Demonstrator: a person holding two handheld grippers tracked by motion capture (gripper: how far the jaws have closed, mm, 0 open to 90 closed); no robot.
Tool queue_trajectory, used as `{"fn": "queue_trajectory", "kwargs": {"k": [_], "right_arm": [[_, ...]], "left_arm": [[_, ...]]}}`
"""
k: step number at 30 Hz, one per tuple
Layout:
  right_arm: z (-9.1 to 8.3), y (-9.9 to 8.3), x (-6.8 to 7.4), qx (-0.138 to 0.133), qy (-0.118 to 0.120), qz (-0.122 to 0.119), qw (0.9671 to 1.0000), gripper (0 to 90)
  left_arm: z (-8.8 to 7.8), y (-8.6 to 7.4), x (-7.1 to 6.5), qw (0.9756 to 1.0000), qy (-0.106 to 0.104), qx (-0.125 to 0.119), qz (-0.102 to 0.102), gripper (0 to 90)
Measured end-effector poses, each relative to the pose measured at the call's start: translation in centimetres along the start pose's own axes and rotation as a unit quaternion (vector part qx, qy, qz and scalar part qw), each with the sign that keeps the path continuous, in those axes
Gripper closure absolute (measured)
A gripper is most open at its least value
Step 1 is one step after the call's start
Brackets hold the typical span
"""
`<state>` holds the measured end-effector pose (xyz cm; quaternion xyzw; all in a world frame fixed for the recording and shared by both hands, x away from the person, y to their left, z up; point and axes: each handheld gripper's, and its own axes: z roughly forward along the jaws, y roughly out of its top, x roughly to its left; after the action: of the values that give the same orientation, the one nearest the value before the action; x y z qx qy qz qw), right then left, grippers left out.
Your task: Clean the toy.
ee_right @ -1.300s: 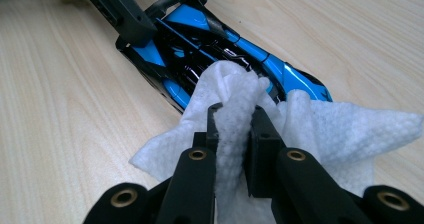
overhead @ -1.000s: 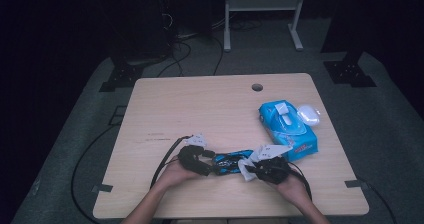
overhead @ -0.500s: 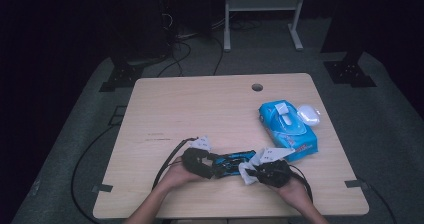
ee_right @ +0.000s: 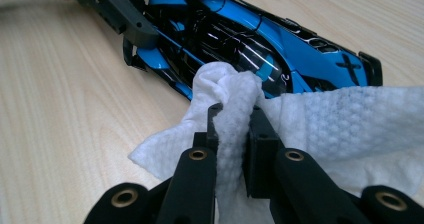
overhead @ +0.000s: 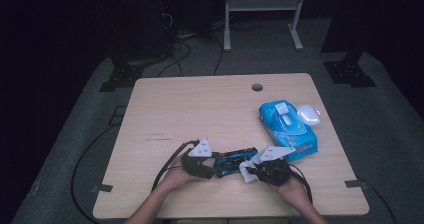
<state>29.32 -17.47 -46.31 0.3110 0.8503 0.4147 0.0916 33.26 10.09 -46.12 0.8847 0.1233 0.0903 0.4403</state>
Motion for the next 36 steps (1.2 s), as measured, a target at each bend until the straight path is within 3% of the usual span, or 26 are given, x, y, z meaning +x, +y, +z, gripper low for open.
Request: {"fn": "queue_trajectory", "kwargs": {"k": [6, 12, 16, 20, 23, 26, 29, 31, 34, 36], "right_arm": [[0.5, 0.4, -0.7, -0.001, -0.011, 0.009, 0.9999, 82.9], [0.6, 1.0, -1.0, -0.007, -0.006, 0.016, 0.9998, 82.9], [-1.2, 2.7, -0.6, -0.054, -0.002, 0.011, 0.9985, 82.9], [-2.0, 5.4, -1.8, -0.081, -0.017, 0.018, 0.9964, 82.8], [-1.0, 6.3, -2.6, -0.062, -0.032, 0.008, 0.9975, 82.7], [0.4, 5.9, -2.9, -0.035, -0.022, 0.018, 0.999, 82.7], [0.2, 5.6, -2.7, -0.042, -0.012, 0.023, 0.9988, 82.7], [-0.1, 5.3, -2.5, -0.041, -0.006, 0.023, 0.9989, 82.7], [-0.5, 4.8, -2.0, -0.04, -0.002, 0.017, 0.999, 82.7], [-0.7, 4.5, -1.8, -0.04, 0.0, 0.016, 0.9991, 82.6]], "left_arm": [[0.2, 0.1, -0.2, 0.9989, 0.038, -0.006, 0.027, 45.7], [0.0, -0.1, 0.0, 0.9985, 0.042, -0.009, 0.035, 46.3], [0.2, -0.1, -0.4, 0.9976, 0.046, -0.009, 0.051, 46.4], [0.1, -0.1, -0.5, 0.9974, 0.045, -0.01, 0.055, 46.7], [0.0, -0.1, -0.5, 0.9977, 0.04, -0.014, 0.053, 47.0], [-0.1, -0.2, -0.3, 0.9985, 0.034, -0.016, 0.04, 46.4], [0.0, -0.2, 0.1, 0.9995, 0.013, -0.03, 0.004, 42.7], [0.3, 0.0, 0.2, 0.9996, 0.002, -0.025, -0.013, 39.3], [0.7, 0.1, 0.0, 0.9997, -0.006, -0.017, -0.015, 38.9], [0.7, 0.0, -0.2, 0.9997, -0.013, -0.018, -0.003, 45.8]]}}
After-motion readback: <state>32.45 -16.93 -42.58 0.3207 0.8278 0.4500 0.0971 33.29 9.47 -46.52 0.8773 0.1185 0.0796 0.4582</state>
